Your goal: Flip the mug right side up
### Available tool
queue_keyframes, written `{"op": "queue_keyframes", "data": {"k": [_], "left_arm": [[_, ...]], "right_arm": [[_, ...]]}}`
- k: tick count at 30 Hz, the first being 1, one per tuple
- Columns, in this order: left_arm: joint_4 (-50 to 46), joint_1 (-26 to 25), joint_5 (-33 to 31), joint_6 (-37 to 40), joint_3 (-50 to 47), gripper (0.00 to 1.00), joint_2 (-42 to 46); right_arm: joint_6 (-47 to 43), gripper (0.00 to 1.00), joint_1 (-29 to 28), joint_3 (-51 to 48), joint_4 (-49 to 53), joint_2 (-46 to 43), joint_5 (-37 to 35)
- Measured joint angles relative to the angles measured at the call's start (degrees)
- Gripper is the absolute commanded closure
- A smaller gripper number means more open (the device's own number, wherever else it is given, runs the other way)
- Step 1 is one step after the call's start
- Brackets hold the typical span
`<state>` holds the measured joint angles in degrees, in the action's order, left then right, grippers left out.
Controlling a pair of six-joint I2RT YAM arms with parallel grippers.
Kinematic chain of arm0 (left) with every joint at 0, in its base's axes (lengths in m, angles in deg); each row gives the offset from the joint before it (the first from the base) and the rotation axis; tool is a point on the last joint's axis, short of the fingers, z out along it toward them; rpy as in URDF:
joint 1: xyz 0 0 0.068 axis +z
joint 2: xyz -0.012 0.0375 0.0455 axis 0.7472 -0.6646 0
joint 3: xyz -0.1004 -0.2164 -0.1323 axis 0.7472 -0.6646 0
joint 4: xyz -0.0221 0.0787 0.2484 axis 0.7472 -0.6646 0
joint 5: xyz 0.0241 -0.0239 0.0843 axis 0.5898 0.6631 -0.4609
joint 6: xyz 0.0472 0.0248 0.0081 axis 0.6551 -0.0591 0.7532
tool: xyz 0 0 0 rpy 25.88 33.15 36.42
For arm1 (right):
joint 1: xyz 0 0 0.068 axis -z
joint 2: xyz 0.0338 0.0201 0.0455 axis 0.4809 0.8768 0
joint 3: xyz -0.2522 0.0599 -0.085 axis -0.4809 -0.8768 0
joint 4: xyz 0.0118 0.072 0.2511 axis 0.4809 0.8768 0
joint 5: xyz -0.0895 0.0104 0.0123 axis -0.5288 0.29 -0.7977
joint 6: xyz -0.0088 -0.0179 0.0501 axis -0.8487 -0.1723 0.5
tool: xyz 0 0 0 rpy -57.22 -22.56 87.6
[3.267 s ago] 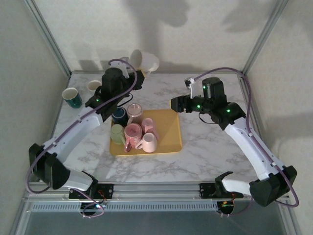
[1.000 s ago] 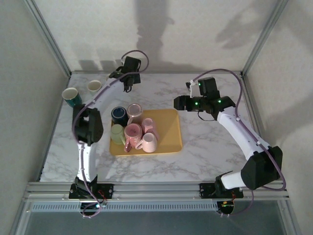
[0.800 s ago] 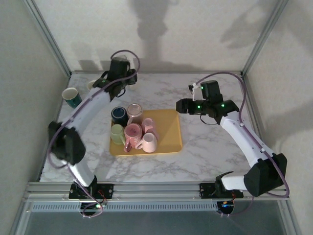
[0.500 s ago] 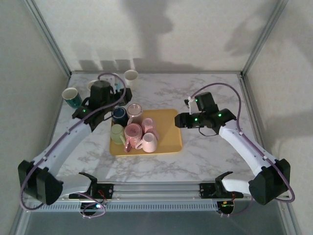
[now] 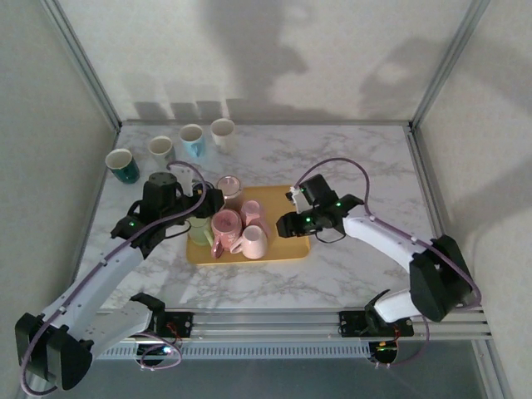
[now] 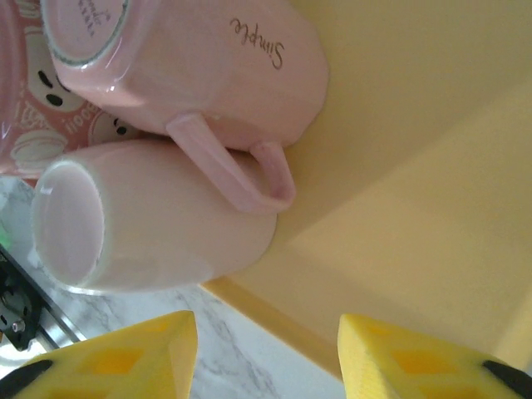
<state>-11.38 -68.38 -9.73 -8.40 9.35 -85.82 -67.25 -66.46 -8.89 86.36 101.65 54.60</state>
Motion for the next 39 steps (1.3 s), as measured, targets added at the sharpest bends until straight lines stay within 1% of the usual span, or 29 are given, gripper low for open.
{"op": "queue_keyframes", "data": {"k": [4,8,15,23,27,33,37,39], "left_arm": [[0.35,0.00,1.27,-0.02,-1.86,0.41,0.46],[1.07,0.04,1.88,-0.04,-3.43,0.41,0.63],[2.89,0.07,2.08,-0.66,-3.96,0.41,-0.15],[4.35,0.15,2.08,-1.07,-3.96,0.41,-2.82],[4.68,0.31,2.08,-1.11,-3.96,0.41,-3.76],[6.38,0.33,2.05,-1.99,-3.96,0.41,-5.42],[7.15,0.37,2.05,-2.38,-3.93,0.40,-6.62],[7.15,0.37,2.03,-2.36,-3.89,0.41,-7.08]], "right_arm": [[-0.33,0.43,0.00,-0.11,-4.28,3.19,1.57],[-0.24,0.41,0.00,-0.11,-7.78,5.57,2.49],[0.15,0.39,-0.09,-0.11,-11.15,10.05,3.48],[1.22,0.38,-0.11,-0.02,-14.01,12.94,4.07],[1.22,0.39,-0.09,0.57,-14.05,13.14,1.90],[0.90,0.41,0.26,2.10,-13.11,13.16,-3.23],[-1.09,0.48,1.29,3.15,-11.89,13.31,-5.03],[-3.48,0.48,1.66,3.19,-11.85,13.18,-5.49]]}}
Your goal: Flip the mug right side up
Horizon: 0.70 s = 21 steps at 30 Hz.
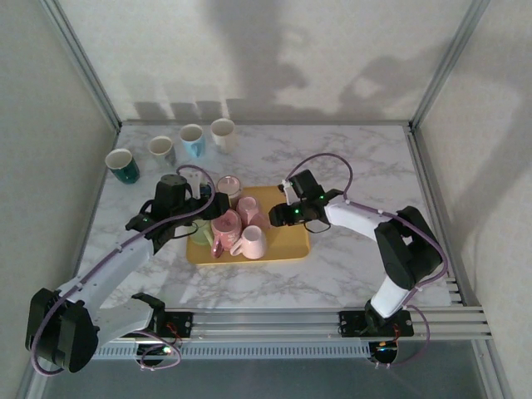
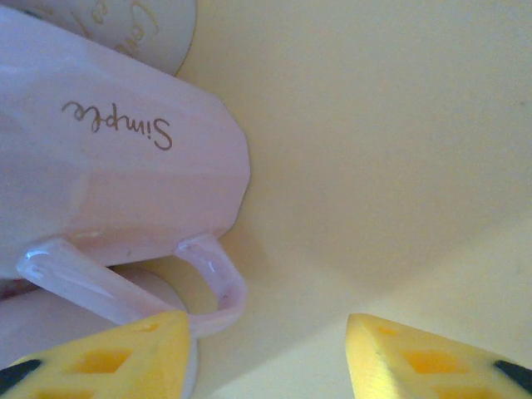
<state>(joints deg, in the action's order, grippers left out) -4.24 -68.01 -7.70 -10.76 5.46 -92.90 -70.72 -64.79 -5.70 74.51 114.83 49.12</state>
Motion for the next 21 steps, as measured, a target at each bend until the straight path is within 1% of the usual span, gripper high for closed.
{"op": "queue_keyframes", "data": {"k": [7,10,15,21], "left_arm": [[-0.07,0.28,0.00,0.72,0.11,0.41,-0.09],[-0.07,0.92,0.04,1.55,0.11,0.41,0.59],[-0.07,1.95,0.07,1.97,0.11,0.41,2.21],[-0.07,2.29,0.33,2.16,-0.04,0.41,2.43]], "right_arm": [[-12.55,0.44,0.17,-0.15,2.27,-3.41,1.64],[-16.48,0.43,0.17,-0.15,3.48,-3.54,1.64],[-19.82,0.42,-0.26,1.03,4.63,-2.86,2.99],[-22.32,0.41,-2.97,5.57,5.88,-0.11,3.02]]}}
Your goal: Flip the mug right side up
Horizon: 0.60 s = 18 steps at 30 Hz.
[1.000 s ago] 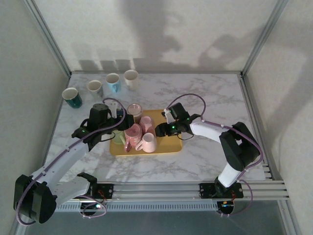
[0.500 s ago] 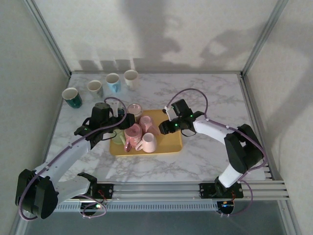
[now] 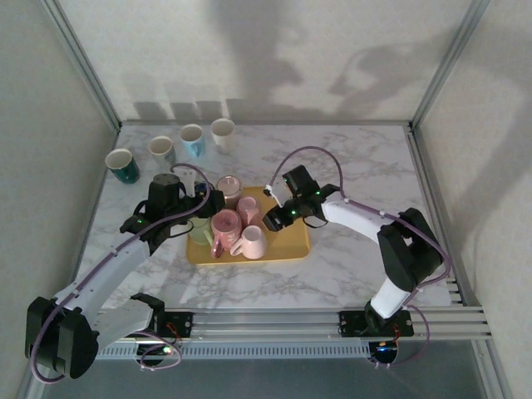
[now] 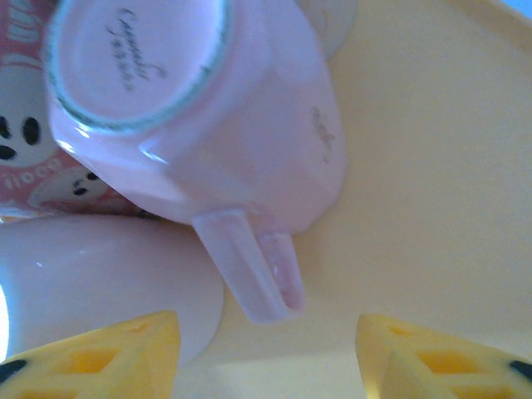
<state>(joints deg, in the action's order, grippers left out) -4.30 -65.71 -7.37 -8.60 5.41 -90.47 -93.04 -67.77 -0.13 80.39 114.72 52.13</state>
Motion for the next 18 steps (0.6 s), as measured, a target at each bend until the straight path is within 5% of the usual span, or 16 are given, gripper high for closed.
{"op": "queue_keyframes", "data": {"k": [18], "left_arm": [[0.02,1.46,1.42,1.33,-0.07,0.41,0.00]], "right_arm": [[-2.21,0.49,-3.04,9.62,8.92,8.13,-7.69]]}}
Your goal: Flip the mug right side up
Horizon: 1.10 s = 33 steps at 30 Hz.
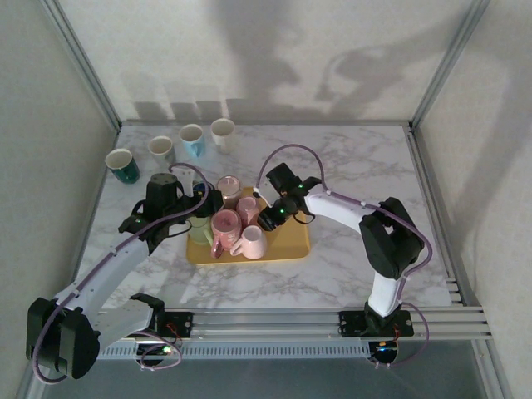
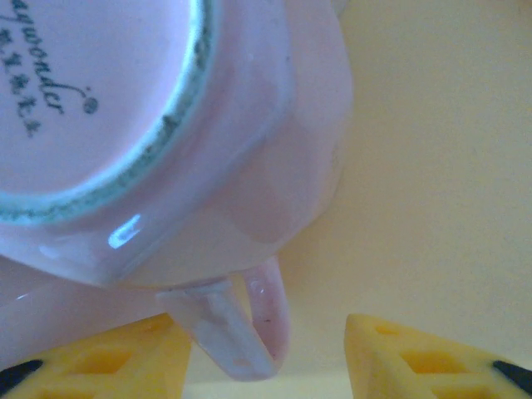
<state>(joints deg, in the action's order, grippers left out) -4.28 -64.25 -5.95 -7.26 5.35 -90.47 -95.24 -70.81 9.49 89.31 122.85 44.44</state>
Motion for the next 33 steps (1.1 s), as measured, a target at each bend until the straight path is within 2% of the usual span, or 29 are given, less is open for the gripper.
{"op": "queue_keyframes", "data": {"k": [14,18,29,33], "left_arm": [[0.04,0.70,1.44,0.00,0.00,0.41,-0.13],[0.15,0.74,1.51,0.00,-0.02,0.41,-0.13],[0.42,0.74,1.51,-0.31,-0.02,0.41,-0.11],[0.42,0.74,1.75,-0.85,-0.02,0.41,-0.11]], "right_arm": [[-2.38,0.63,-2.89,2.45,1.27,2.10,-4.94],[-3.17,0.69,-3.23,2.56,1.49,2.40,-6.10],[-5.25,0.99,-3.74,2.45,2.03,1.79,-9.22],[-5.33,1.00,-3.74,1.07,3.19,-0.37,-9.92]]}}
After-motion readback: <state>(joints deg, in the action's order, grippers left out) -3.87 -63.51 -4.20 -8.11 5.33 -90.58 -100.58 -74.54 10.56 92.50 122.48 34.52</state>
